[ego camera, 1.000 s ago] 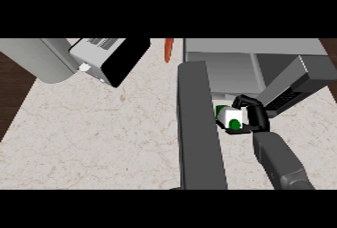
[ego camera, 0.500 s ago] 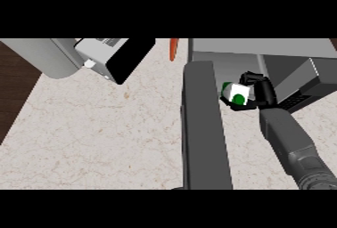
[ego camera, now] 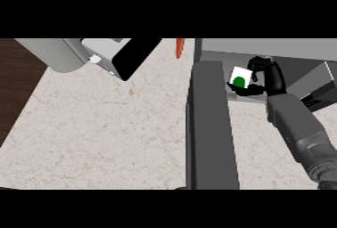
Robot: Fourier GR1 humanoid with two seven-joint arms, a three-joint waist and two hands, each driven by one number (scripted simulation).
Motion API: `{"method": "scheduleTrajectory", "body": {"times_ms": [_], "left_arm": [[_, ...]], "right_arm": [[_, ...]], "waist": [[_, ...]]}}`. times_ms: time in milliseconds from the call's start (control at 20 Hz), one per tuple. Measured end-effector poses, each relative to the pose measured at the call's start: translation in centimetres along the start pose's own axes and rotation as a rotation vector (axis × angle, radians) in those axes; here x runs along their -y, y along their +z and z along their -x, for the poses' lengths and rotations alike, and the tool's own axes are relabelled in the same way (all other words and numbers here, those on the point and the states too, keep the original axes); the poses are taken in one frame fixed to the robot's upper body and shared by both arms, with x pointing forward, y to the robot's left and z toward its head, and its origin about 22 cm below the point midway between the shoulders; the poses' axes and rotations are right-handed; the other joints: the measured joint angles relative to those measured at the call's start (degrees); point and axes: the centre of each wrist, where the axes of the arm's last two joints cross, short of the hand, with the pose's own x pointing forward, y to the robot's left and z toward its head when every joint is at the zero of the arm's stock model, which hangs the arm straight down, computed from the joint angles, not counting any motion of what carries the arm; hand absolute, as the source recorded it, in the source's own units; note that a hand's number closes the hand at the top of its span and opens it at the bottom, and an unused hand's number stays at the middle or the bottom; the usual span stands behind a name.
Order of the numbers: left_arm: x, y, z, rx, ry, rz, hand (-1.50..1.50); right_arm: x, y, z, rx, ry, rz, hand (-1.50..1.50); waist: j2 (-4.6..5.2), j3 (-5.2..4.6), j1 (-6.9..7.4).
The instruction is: Pick up the milk, place it into the microwave and close the microwave
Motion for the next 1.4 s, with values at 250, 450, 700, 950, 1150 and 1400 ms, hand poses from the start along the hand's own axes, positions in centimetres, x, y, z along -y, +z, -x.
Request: {"method": "scheduleTrajectory", "body": {"times_ms": [250,450,700,950,1150,1400], "left_arm": [[0.0,-0.8,0.2,0.011,0.014,0.01,-1.5],[-0.1,-1.2,0.2,0.015,0.01,0.024,-1.5],[-0.3,-1.5,0.2,0.017,0.007,0.04,-1.5],[-0.5,-1.9,0.2,0.022,0.006,0.049,-1.5],[-0.7,-2.2,0.2,0.025,0.001,0.059,-1.5],[-1.1,-2.6,0.2,0.018,-0.018,0.062,-1.5]], "right_arm": [[1.4,-1.3,-1.0,-0.007,0.076,0.064,1.5],[2.7,-2.0,-1.5,-0.016,0.111,0.104,1.5],[3.7,-2.3,-1.7,-0.027,0.142,0.154,1.5],[4.8,-2.6,-1.9,-0.033,0.16,0.186,1.5],[5.8,-3.0,-2.2,-0.033,0.17,0.203,1.5],[6.5,-3.4,-2.6,-0.028,0.175,0.216,1.5]], "waist": [[0.78,0.08,1.08],[1.33,0.15,1.96],[1.81,0.21,3.06],[2.44,0.29,3.97],[2.77,0.33,4.3],[3.11,0.37,4.7]]}}
